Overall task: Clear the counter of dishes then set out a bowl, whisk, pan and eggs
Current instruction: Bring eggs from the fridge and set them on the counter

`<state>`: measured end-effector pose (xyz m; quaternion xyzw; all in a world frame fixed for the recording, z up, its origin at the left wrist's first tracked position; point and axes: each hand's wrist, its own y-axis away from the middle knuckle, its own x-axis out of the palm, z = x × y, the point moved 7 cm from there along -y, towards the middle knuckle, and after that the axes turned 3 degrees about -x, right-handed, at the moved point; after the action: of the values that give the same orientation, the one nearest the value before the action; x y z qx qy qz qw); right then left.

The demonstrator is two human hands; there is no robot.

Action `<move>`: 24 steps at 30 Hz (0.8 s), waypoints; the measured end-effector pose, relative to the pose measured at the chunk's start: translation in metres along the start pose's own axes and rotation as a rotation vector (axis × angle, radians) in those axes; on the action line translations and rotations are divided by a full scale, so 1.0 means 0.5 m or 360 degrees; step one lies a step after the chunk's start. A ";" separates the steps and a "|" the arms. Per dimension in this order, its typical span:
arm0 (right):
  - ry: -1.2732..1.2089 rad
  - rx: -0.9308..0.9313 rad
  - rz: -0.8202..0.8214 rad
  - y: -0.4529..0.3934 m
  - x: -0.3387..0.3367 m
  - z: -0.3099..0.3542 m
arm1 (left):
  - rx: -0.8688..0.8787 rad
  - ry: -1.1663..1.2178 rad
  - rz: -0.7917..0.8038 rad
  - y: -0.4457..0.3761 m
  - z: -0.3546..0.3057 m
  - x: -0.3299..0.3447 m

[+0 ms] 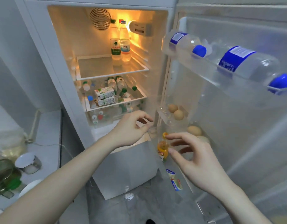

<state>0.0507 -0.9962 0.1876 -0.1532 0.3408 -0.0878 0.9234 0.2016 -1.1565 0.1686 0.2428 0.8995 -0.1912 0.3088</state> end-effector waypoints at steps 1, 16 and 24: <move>0.0074 -0.0010 -0.0047 -0.013 -0.015 -0.008 | 0.0052 -0.0032 0.0005 -0.028 -0.015 0.007; 0.0352 0.0007 -0.0303 -0.135 -0.095 -0.111 | 0.0354 -0.0949 0.0345 -0.316 -0.080 0.185; 0.0813 0.0191 0.0017 -0.225 -0.099 -0.158 | 0.0317 -0.0660 0.0584 -0.355 -0.073 0.227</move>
<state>-0.0451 -1.1061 0.1992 -0.0691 0.5579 -0.1387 0.8153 0.0078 -1.2459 0.1562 0.3864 0.7350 -0.2650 0.4901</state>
